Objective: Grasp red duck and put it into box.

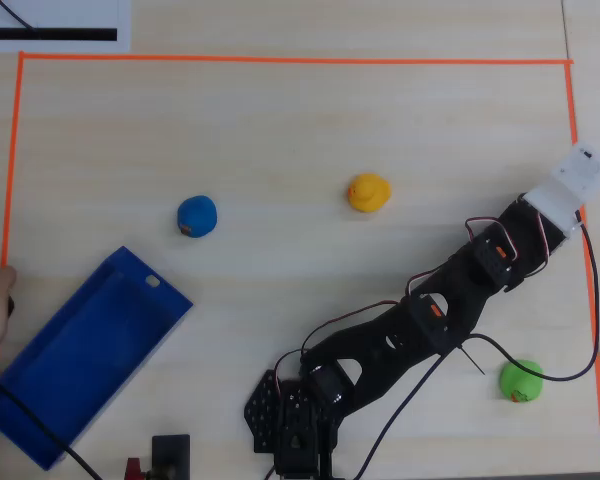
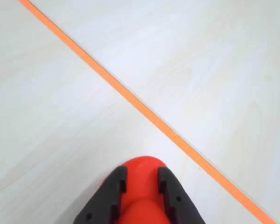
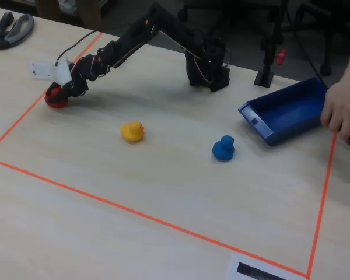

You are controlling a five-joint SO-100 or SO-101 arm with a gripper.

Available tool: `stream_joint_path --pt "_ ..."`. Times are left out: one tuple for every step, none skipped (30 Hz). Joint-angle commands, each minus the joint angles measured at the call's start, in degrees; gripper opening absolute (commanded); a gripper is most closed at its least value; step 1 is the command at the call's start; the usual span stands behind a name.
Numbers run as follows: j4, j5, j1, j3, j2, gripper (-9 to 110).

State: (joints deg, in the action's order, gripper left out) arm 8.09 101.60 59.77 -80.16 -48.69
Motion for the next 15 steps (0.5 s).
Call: stream_joint_path --pt "-1.0 -2.6 0.4 1.2 -4.3 0" --pt "-1.0 -3.9 0.1 0.5 -5.6 0" --pt "-0.4 -5.5 -0.3 -0.3 -7.1 0" --pt "0.4 -7.3 -0.7 -1.3 -9.1 0" --pt "1.1 -9.5 -1.3 -2.6 -11.5 0" --pt "1.2 -11.4 -1.9 -4.0 -14.2 0" --pt "1.3 -13.6 -2.7 -5.4 -17.3 0" --pt "1.1 -15.6 -3.7 -7.2 -20.8 0" --pt "0.5 -17.7 -4.7 -9.1 -24.7 0" --pt "-1.1 -19.8 -6.0 -10.8 -28.7 0" --pt "-4.0 -22.0 -7.5 -12.4 -33.0 0" --pt "-8.0 -24.6 -9.1 -13.4 -37.4 0" --pt "-13.8 -27.6 -10.9 -14.0 -41.7 0" --pt "-19.7 -30.4 -13.2 -14.8 -46.0 0" --pt "-24.4 -32.8 -15.7 -16.7 -50.5 0"
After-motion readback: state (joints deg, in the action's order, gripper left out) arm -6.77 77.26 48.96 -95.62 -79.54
